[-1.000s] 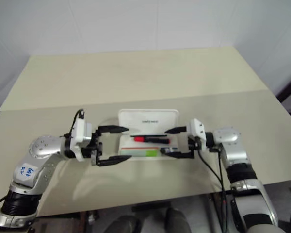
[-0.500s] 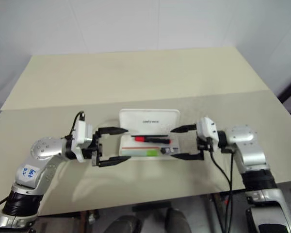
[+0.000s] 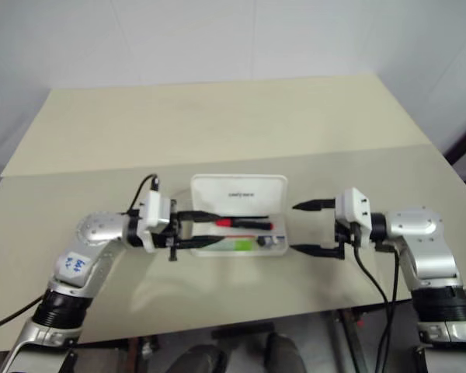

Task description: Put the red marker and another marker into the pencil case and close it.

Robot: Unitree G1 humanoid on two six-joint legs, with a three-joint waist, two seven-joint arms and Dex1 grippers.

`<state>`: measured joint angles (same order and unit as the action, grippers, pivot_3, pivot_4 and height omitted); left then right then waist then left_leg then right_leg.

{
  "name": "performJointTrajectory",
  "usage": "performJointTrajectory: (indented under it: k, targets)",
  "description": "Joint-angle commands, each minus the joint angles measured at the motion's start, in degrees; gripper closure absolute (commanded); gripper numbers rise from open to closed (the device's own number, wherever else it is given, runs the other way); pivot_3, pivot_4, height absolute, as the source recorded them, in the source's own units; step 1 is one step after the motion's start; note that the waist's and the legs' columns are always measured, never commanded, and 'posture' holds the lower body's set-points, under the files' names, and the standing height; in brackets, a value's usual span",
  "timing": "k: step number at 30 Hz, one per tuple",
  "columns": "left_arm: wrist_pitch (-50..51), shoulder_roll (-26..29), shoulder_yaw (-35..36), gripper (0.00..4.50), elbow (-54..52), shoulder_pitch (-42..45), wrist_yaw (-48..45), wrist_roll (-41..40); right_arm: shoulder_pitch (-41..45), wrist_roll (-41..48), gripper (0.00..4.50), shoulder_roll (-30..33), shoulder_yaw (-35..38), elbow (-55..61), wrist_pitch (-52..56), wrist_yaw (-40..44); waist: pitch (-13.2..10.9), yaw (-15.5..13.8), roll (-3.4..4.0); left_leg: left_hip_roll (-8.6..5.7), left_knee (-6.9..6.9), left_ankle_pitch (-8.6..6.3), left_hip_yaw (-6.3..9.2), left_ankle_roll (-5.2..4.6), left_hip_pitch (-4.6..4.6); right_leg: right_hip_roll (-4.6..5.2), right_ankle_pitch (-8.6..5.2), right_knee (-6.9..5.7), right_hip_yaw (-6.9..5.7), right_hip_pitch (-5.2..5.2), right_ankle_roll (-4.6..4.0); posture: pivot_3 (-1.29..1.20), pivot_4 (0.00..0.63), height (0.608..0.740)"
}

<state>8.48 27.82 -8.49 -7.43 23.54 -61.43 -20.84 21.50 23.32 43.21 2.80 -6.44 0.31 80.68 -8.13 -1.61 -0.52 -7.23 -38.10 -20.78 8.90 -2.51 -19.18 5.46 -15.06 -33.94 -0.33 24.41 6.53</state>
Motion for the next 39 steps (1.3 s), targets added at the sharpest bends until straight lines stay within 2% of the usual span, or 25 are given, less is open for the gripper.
performJointTrajectory:
  k: [1, 2, 3, 12, 16, 39]
  targets:
    - [-1.6, -1.6, -2.0, 4.01, 0.5, 1.0, 0.8, 1.8, -0.6, 1.4, 0.00, 1.5, 2.4, 3.2, 0.6, -0.9, 0.0, 0.1, 0.00, -0.01, 0.00, 0.00, -0.01, 0.00, 0.00, 0.00, 0.00, 0.01, 0.00, 0.00, 0.00, 0.00, 0.150, 0.740]
    - [-1.6, -2.2, -2.7, 4.35, 0.6, 1.1, 0.9, 2.1, -1.1, 1.5, 0.00, 1.7, 2.6, 3.6, 0.7, -1.2, 0.0, 0.1, 0.00, 0.00, 0.00, 0.00, -0.01, 0.00, 0.00, 0.00, 0.00, 0.01, 0.00, 0.01, 0.01, 0.00, 0.150, 0.740]
    - [-1.7, -2.9, -3.5, 4.45, 0.8, 1.2, 1.1, 2.6, -1.7, 1.6, 0.00, 2.0, 3.0, 3.9, 0.7, -1.3, 0.0, 0.0, -0.01, 0.00, 0.01, 0.00, -0.01, 0.00, 0.00, 0.00, 0.00, 0.00, 0.00, 0.01, 0.00, 0.00, 0.150, 0.740]
    - [-3.2, -5.9, -9.4, 4.45, 6.7, 5.1, 5.3, 12.6, -5.7, 2.4, 0.00, 3.5, 6.0, 5.9, 0.3, -2.2, 0.0, -0.5, -0.02, -0.02, -0.05, 0.01, -0.03, -0.01, -0.01, 0.01, 0.01, 0.02, 0.00, -0.02, 0.03, 0.00, 0.150, 0.740]
    - [-3.7, -7.0, -10.6, 4.45, 8.3, 6.6, 6.1, 14.6, -7.0, 2.5, 0.00, 3.5, 7.0, 6.4, 0.1, -2.4, 0.0, -0.8, -0.04, -0.01, -0.07, 0.01, -0.03, 0.01, -0.01, 0.01, 0.02, 0.03, 0.01, -0.03, 0.03, 0.00, 0.150, 0.740]
    - [-7.2, -11.4, -13.5, 4.45, 15.1, 10.4, 7.7, 20.3, -9.7, 2.8, 0.00, 3.1, 7.8, 8.0, -1.3, -4.8, 0.0, -1.5, -0.06, -0.02, -0.09, 0.01, -0.03, 0.00, -0.01, 0.00, 0.03, 0.03, -0.01, -0.02, 0.05, 0.00, 0.150, 0.740]
